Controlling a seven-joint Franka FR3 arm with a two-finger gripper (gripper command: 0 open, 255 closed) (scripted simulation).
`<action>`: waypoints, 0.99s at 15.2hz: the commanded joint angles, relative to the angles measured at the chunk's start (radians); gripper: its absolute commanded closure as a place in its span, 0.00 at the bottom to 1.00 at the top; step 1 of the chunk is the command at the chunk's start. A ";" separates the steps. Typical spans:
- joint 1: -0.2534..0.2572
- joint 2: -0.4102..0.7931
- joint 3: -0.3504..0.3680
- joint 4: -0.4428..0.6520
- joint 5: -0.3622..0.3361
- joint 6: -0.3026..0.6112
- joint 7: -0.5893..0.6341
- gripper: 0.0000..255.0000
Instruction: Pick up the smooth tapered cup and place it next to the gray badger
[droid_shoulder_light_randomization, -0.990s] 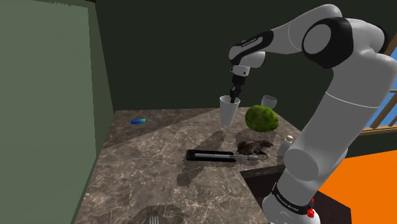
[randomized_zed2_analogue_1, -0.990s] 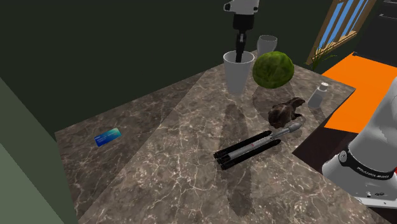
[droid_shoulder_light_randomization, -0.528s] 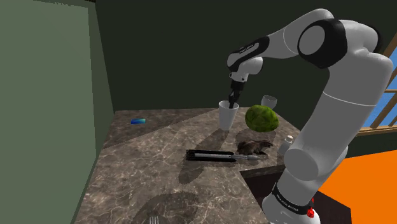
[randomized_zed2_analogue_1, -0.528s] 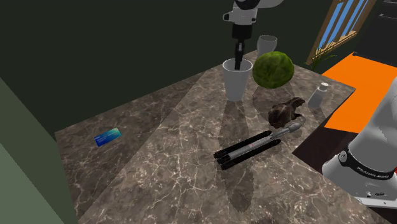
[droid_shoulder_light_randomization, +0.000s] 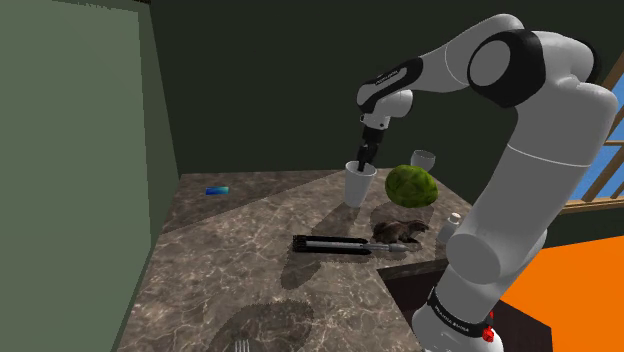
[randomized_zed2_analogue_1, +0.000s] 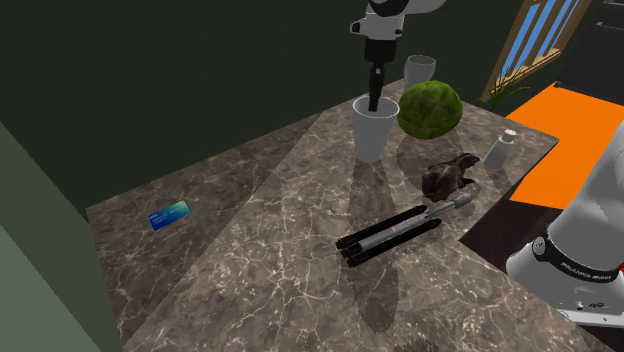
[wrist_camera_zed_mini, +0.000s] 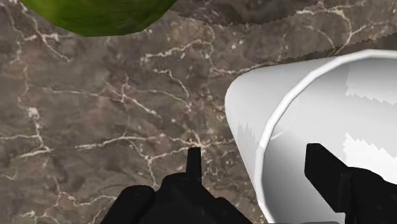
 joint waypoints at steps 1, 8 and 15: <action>0.000 0.000 0.000 0.000 0.000 0.000 0.000 0.00; -0.004 -0.032 -0.005 0.094 -0.017 -0.124 0.011 0.00; -0.004 -0.032 -0.005 0.094 -0.017 -0.124 0.011 0.00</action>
